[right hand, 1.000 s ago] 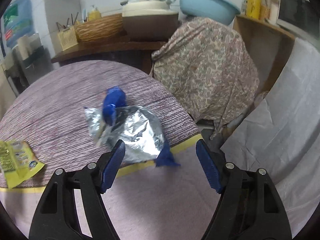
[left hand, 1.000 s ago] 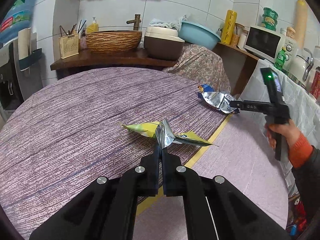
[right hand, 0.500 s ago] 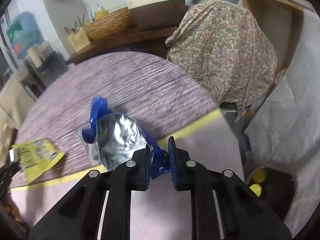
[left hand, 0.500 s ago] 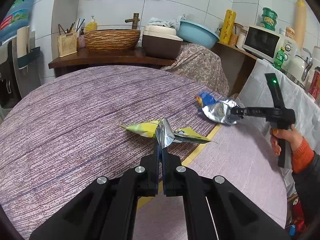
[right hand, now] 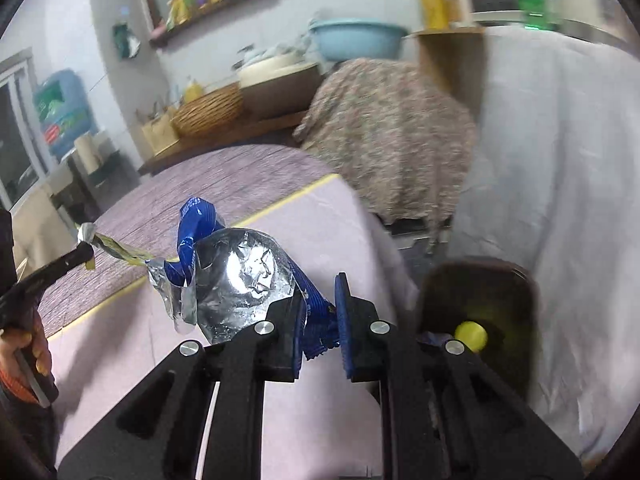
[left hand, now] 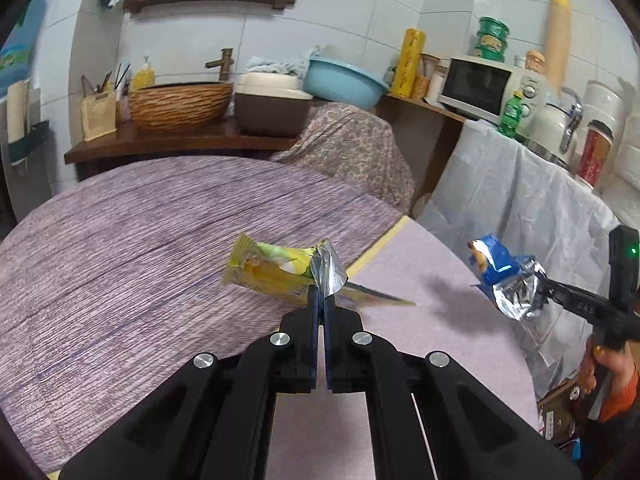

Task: Collect trash
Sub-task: 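Carry the wrapper and foil bag to the bin and release both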

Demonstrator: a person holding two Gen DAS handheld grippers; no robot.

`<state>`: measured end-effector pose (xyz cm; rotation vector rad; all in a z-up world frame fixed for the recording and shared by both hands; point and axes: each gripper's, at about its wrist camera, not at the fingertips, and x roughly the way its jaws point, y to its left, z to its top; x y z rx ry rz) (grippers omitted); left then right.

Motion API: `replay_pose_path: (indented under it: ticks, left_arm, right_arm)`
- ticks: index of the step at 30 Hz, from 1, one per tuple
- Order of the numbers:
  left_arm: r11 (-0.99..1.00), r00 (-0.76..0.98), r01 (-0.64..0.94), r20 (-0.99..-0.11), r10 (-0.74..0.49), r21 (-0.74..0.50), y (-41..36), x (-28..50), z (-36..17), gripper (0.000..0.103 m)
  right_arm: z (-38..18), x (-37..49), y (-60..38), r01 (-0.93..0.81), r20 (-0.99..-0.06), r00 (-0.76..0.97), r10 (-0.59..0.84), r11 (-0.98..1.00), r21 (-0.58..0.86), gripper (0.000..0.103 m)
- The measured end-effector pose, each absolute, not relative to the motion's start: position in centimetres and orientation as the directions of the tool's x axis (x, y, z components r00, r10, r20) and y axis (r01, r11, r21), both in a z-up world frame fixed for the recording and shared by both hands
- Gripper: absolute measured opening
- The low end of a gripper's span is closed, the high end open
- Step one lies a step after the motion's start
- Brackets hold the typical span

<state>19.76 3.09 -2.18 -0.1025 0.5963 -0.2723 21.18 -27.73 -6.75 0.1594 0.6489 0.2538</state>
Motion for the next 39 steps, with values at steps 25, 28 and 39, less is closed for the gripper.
replay_pose_path:
  ticks: [25, 28, 39]
  left_arm:
    - [0.806, 0.624, 0.561, -0.541, -0.563, -0.192, -19.1, 19.2, -0.7, 0.003]
    - [0.808, 0.612, 0.562, -0.568, -0.55, -0.177, -20.6, 20.0, -1.6, 0.003]
    - [0.799, 0.572, 0.585, -0.625, -0.531, -0.143, -24.0, 20.8, -3.7, 0.003]
  right_arm:
    - [-18.0, 17.1, -42.7, 0.272, -0.708, 0.699, -0.102, 0.953, 0.131, 0.015]
    - [-20.2, 19.0, -43.2, 0.273, -0.742, 0.666, -0.076, 0.951, 0.148, 0.016]
    - [-21.8, 19.7, -42.8, 0.289, -0.737, 0.67, -0.087, 0.945, 0.152, 0.06]
